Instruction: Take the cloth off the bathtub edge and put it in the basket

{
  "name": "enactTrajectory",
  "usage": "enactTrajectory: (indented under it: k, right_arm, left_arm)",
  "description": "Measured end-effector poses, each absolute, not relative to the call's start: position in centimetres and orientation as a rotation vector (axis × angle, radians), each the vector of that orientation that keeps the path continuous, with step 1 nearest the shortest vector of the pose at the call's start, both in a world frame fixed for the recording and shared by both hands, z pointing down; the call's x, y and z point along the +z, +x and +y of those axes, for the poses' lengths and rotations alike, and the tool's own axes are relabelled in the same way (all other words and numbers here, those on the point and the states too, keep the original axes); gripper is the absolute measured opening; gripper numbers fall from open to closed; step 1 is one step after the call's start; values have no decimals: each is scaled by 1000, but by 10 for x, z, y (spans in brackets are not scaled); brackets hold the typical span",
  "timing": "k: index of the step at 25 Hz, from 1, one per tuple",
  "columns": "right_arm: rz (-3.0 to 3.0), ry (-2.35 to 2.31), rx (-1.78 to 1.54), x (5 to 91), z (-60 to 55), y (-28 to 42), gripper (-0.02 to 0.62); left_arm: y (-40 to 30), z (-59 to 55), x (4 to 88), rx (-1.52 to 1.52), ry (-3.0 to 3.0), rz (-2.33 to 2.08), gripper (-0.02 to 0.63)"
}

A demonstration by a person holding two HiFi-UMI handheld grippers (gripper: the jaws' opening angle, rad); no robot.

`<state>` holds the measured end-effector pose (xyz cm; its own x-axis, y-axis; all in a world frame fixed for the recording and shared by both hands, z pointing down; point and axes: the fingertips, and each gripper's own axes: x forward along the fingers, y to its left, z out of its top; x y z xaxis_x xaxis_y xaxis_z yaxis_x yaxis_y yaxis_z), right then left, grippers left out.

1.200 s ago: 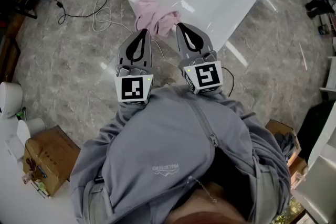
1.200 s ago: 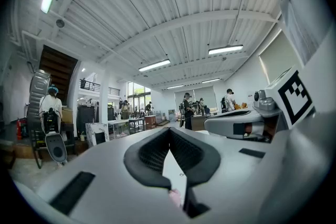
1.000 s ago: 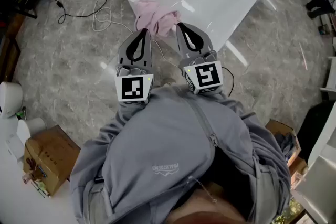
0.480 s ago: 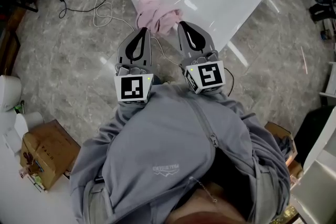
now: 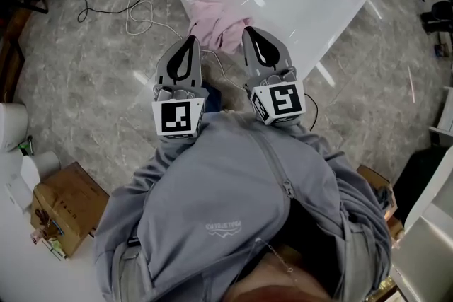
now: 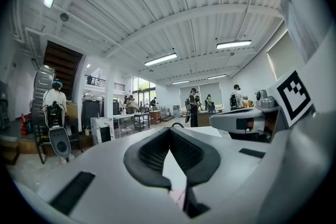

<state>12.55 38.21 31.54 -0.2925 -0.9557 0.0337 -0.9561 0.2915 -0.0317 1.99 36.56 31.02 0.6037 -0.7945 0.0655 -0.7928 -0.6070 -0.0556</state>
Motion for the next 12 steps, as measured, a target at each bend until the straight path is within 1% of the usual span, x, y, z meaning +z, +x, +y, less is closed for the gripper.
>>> enactTrajectory:
  k: [3,12]
  right_arm:
    - [-2497,1871,30,316,348,118,5]
    - [-2376,2003,81,325,242,111,5]
  left_arm:
    - [16,329,314,-140,-2822,1343,6]
    - [15,212,315,-152,-2909,1172,6]
